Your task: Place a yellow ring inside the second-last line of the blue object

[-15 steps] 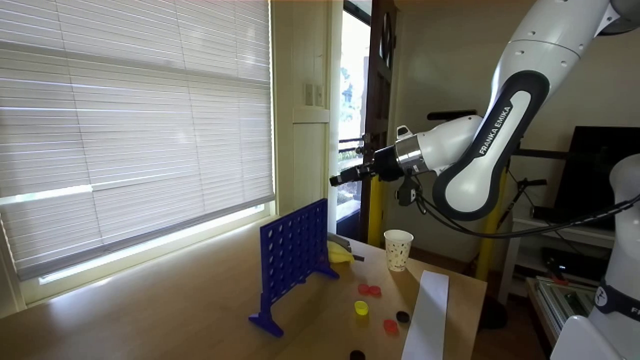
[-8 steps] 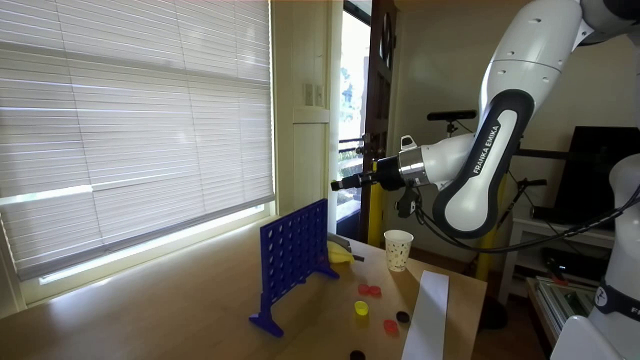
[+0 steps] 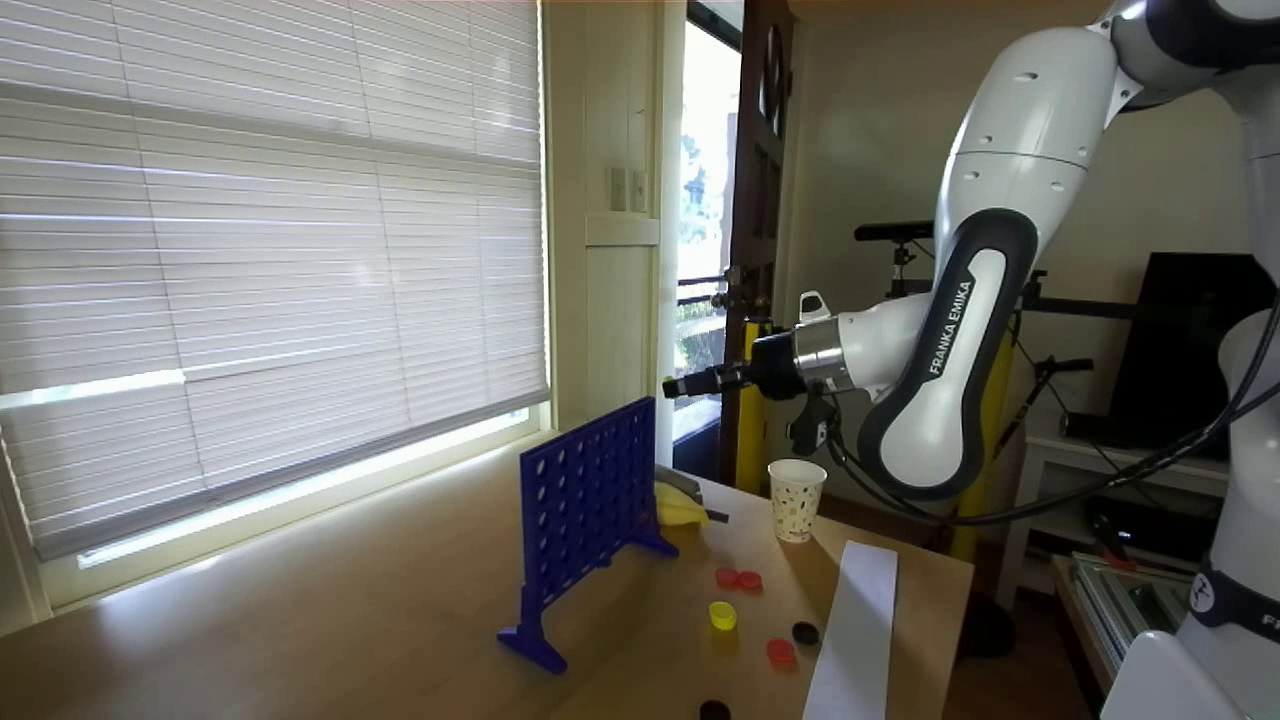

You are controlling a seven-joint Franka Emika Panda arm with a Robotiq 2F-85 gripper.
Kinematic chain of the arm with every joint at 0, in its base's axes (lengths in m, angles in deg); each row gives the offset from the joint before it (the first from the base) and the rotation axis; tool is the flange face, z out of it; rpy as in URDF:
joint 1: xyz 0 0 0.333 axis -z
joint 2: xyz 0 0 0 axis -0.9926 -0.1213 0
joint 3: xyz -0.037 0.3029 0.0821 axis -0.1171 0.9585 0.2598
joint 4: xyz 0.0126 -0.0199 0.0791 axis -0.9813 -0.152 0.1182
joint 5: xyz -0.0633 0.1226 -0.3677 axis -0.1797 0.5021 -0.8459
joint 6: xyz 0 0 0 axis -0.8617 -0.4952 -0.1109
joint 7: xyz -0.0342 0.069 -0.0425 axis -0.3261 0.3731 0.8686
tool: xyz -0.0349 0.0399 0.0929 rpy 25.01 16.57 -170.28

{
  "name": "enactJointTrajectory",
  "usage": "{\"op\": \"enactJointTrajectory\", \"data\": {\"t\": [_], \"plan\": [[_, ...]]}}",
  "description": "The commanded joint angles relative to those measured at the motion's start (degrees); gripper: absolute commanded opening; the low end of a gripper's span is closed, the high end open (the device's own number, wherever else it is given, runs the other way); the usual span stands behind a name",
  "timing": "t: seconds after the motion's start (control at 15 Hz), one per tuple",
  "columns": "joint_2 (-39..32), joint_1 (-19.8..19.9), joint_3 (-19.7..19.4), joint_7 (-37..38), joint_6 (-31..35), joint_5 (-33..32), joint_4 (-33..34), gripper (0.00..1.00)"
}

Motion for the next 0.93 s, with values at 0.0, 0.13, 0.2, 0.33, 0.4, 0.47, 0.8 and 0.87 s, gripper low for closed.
{"op": "enactJointTrajectory", "data": {"t": [0.0,0.13,0.2,0.33,0.4,0.47,0.8,0.87], "plan": [[-2.63,-0.06,-0.74,-0.1,1.84,-1.26,2.51,0.11],[-3.35,0.01,-0.88,-0.32,1.76,-1.4,3.63,0.11],[-3.68,0.04,-0.95,-0.3,1.75,-1.42,4.11,0.11],[-4.43,0.05,-1.05,-0.38,1.66,-1.71,5.17,0.11],[-4.79,-0.01,-1.08,-0.56,1.65,-1.83,5.68,0.11],[-5.18,-0.09,-1.1,-0.79,1.67,-1.82,6.15,0.11],[-6.6,-0.06,-1.04,-1.37,1.25,-2.91,7.94,0.11],[-6.83,-0.03,-1.04,-1.44,1.3,-3.09,8.19,0.11]]}}
